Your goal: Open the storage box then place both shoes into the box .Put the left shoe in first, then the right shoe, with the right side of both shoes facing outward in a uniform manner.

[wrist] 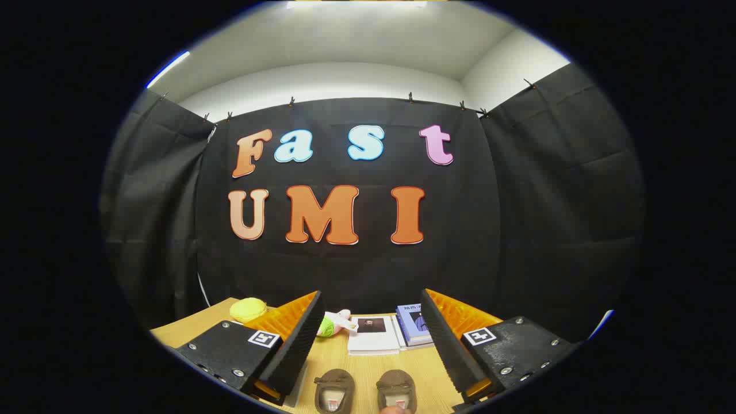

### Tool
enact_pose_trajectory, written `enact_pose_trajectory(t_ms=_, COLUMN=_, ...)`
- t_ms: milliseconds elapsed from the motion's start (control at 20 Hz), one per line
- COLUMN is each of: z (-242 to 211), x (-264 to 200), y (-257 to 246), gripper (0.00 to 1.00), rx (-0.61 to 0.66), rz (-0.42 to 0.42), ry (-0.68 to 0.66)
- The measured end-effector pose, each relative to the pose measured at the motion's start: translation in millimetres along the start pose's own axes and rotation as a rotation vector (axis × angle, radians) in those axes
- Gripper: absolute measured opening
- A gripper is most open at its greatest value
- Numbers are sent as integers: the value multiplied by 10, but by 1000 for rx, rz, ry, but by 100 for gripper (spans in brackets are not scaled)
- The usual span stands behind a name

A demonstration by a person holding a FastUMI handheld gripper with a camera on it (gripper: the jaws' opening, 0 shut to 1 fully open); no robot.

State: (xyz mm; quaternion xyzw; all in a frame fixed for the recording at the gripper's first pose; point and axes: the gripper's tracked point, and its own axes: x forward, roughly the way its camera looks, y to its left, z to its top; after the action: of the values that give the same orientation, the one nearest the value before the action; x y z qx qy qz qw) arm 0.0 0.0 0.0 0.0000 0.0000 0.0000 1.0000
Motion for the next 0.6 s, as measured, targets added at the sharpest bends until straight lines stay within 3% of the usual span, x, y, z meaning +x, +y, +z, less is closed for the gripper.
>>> enact_pose_trajectory(t_ms=600, z=-285, x=91, y=18, gripper=100, rx=30, rz=21, ry=51)
